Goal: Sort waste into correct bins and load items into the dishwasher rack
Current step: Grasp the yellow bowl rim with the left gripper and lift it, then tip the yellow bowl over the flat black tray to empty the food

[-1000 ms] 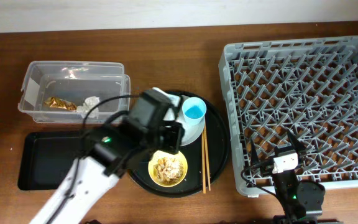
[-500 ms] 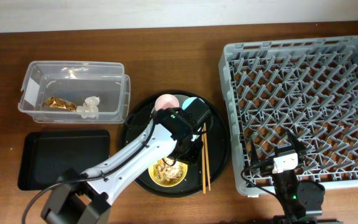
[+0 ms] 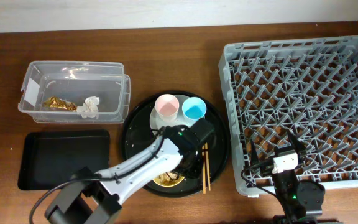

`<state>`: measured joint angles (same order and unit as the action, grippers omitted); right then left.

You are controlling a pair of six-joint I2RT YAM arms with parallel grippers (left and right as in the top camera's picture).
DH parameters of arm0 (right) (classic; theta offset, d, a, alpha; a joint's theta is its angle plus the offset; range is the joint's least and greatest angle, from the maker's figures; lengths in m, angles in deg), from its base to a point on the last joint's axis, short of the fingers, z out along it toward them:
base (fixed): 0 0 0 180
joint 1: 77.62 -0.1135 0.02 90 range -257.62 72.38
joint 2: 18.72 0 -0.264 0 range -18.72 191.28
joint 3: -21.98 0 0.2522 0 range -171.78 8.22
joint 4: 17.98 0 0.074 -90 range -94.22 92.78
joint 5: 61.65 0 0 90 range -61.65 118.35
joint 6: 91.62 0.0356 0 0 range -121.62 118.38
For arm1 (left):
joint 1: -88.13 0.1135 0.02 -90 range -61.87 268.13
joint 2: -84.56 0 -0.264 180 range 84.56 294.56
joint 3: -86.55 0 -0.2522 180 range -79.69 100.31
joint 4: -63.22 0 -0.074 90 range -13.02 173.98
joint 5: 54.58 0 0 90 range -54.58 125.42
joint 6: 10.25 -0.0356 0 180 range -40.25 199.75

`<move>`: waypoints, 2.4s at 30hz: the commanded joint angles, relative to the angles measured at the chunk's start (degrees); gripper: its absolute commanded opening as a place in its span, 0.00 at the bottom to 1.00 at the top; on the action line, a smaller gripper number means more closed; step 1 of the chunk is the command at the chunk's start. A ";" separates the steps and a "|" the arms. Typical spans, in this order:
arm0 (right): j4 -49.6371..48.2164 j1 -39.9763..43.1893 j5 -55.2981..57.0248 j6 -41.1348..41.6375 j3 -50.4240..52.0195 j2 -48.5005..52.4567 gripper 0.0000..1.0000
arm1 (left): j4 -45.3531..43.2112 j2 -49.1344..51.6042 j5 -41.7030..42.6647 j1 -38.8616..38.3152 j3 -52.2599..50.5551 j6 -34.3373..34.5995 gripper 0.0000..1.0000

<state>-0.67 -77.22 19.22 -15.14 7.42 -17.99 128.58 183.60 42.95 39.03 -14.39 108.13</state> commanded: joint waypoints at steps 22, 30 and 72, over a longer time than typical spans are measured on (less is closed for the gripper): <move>0.02 0.33 -0.13 0.44 0.48 -0.42 0.98 | -5.73 1.03 -8.85 -2.14 -4.85 5.49 0.17; 0.02 0.31 -0.13 0.44 0.48 -0.42 0.98 | -5.77 1.03 -8.87 -2.12 -4.85 5.46 0.05; 0.02 0.31 -0.13 0.44 0.48 -0.42 0.98 | 3.52 -18.78 13.33 72.83 -3.98 -19.63 0.01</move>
<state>-0.67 -77.22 19.22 -15.14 7.42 -17.99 133.67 166.27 45.29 106.39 -15.92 92.59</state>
